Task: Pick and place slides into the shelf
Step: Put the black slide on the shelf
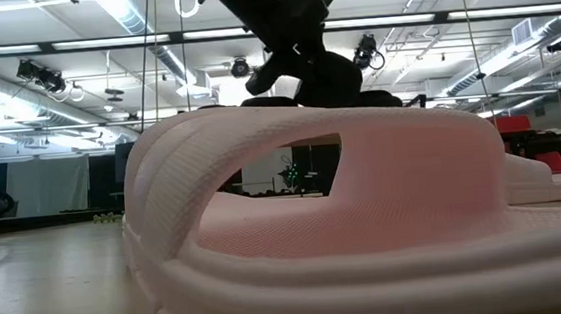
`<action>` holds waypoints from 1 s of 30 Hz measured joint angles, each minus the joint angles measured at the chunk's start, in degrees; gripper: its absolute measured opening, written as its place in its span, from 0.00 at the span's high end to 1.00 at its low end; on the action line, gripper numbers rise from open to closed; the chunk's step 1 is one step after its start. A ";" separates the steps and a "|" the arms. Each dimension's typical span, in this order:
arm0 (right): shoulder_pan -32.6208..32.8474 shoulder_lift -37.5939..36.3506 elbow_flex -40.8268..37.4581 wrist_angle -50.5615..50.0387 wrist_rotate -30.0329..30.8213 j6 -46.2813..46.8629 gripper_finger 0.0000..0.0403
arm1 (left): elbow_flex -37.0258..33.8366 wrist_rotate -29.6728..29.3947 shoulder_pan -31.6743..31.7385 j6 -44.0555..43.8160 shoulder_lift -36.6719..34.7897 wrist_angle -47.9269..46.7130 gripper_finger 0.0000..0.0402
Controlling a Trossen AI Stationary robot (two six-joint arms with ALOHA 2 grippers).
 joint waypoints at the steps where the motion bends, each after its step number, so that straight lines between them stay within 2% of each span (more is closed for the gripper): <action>1: 0.00 0.00 0.00 0.00 0.00 0.00 0.84 | 0.02 0.69 0.44 -0.21 0.00 0.11 0.80; 7: 0.00 0.00 0.00 0.01 -0.02 -0.07 0.84 | 0.02 2.91 2.74 -0.96 0.00 0.13 0.79; 14: 0.00 0.00 0.00 0.00 -0.03 -0.09 0.84 | 0.02 2.45 3.74 -6.18 0.07 0.24 0.60; 21: 0.02 0.00 0.00 -0.01 -0.04 -0.02 0.84 | 0.02 2.17 3.68 -10.59 0.09 0.16 0.47; 23: 0.02 0.00 0.00 -0.01 -0.04 0.04 0.84 | 0.02 1.06 3.49 -10.98 0.09 0.20 0.44; 28: -0.28 0.00 -0.21 0.42 0.26 0.09 0.84 | 0.02 -6.86 2.24 -10.76 0.11 0.48 0.40; 30: -1.02 -0.02 -1.36 1.74 1.31 0.11 0.85 | 0.02 -8.23 1.83 -11.81 0.11 0.49 0.39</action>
